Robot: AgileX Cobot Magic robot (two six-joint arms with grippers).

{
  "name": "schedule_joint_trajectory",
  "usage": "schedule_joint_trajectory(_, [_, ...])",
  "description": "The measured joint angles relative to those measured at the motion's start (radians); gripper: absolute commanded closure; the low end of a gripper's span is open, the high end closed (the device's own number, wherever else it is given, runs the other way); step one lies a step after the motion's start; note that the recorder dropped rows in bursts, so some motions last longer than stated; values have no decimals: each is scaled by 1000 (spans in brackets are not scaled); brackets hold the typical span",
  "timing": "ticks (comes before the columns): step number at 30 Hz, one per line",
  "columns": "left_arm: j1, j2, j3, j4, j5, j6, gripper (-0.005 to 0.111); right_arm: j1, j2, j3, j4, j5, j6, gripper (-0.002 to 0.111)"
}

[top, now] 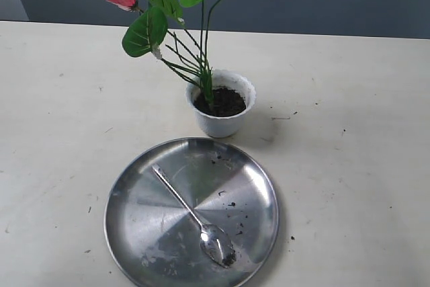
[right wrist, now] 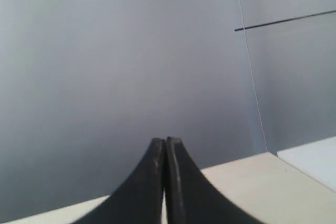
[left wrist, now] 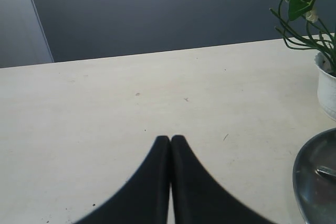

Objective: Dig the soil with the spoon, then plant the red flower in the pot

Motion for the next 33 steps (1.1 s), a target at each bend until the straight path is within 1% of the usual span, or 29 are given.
schedule_joint_trajectory(3, [0, 0, 0, 0, 0, 0, 106, 0, 0, 30, 13, 30, -12, 109])
schedule_joint_trajectory(6, [0, 0, 0, 0, 0, 0, 106, 0, 0, 32, 51, 108, -16, 109])
schedule_joint_trajectory(9, [0, 0, 0, 0, 0, 0, 106, 0, 0, 36, 90, 150, -45, 109])
schedule_joint_trajectory(14, [0, 0, 0, 0, 0, 0, 106, 0, 0, 38, 283, 165, -203, 109])
schedule_joint_trajectory(17, [0, 0, 0, 0, 0, 0, 106, 0, 0, 38, 357, 167, -242, 109])
schedule_joint_trajectory(33, [0, 0, 0, 0, 0, 0, 106, 0, 0, 38, 384, 167, -260, 109])
